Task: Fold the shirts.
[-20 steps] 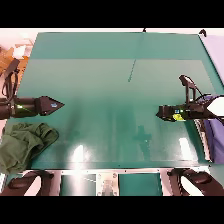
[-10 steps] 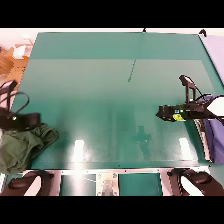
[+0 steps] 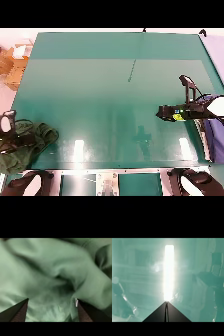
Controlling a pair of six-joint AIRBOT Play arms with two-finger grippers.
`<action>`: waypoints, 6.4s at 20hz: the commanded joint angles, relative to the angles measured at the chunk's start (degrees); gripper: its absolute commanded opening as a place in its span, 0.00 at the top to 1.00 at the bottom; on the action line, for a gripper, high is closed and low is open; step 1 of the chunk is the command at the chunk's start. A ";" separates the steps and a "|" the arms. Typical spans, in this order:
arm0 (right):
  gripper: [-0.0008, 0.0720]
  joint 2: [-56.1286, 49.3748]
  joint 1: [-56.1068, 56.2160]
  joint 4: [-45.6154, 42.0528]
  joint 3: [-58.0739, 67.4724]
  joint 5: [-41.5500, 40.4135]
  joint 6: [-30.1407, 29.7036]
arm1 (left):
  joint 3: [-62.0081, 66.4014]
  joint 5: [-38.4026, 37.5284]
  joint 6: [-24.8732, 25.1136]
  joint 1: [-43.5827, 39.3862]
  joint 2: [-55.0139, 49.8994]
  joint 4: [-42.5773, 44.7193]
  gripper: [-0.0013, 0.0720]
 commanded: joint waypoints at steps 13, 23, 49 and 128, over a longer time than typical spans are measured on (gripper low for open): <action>0.96 0.04 0.04 0.00 -0.02 0.02 0.02 | 16.92 -3.21 7.54 -1.99 -11.50 -16.65 0.95; 0.96 0.04 0.04 0.00 -0.02 0.02 0.00 | 44.65 17.14 6.47 -33.90 -12.52 -43.63 0.96; 0.49 -4.20 0.09 3.58 -0.26 -13.31 0.00 | 22.36 22.64 28.20 -10.34 -36.02 -64.67 0.04; 0.96 -46.03 -19.76 32.46 26.75 -15.87 -30.23 | 71.01 -1.55 27.06 2.12 -55.06 -67.67 0.08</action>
